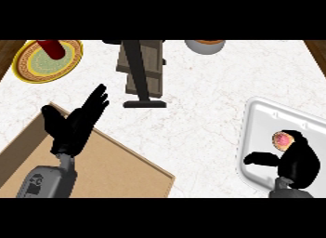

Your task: Pick the cupcake from the tray and place it in the tiered basket

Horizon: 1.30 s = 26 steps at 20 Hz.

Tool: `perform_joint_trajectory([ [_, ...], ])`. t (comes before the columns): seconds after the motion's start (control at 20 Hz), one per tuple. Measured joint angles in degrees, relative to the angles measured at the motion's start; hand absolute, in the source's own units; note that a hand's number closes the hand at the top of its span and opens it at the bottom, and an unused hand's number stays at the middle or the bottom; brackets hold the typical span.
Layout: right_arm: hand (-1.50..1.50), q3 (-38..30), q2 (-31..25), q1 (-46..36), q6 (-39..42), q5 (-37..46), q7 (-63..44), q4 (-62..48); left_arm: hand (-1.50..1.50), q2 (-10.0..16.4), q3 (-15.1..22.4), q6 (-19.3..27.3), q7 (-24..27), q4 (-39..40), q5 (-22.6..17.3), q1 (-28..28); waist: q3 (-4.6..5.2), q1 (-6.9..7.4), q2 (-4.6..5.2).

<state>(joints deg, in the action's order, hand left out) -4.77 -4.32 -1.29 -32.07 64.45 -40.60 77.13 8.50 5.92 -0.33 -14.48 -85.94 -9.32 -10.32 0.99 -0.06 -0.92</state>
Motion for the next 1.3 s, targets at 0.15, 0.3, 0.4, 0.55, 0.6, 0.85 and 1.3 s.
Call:
perform_joint_trajectory([
  [0.15,1.5,0.6,1.0,0.4,-2.4,1.3,0.3,0.9,0.0,0.5,-0.7,-0.9,0.9,0.4,0.1,0.8,-0.02,-0.03,0.02],
  [0.3,1.5,4.2,2.3,0.9,0.0,4.3,-1.5,5.1,0.0,-0.2,-0.6,-0.7,1.1,0.6,0.6,0.7,-0.13,-0.18,0.11],
  [0.4,1.5,8.2,2.6,0.4,7.0,5.3,-1.8,7.8,0.0,-0.2,-0.7,-0.7,1.3,1.1,0.6,0.6,-0.22,-0.1,0.21],
  [0.55,1.5,16.2,3.5,-1.8,17.9,4.9,-2.9,10.5,0.0,0.0,-0.8,-1.0,0.8,1.2,0.5,-0.2,-0.4,0.87,0.27],
  [0.6,1.5,18.7,3.7,-2.9,21.5,4.5,-4.3,12.0,0.0,-0.1,-0.6,-1.0,0.8,1.3,0.6,-0.1,-0.45,1.0,0.24],
  [0.85,1.5,26.8,4.1,-10.4,36.2,-0.7,-15.2,26.4,0.0,-0.4,-0.8,-0.8,0.4,2.1,0.6,-0.3,-0.64,0.24,-0.01],
  [1.3,1.5,28.3,3.8,-29.8,45.4,-4.8,-25.5,46.6,0.0,-0.3,-1.0,-0.8,0.1,1.6,0.6,0.1,-0.69,-0.22,-0.25],
])
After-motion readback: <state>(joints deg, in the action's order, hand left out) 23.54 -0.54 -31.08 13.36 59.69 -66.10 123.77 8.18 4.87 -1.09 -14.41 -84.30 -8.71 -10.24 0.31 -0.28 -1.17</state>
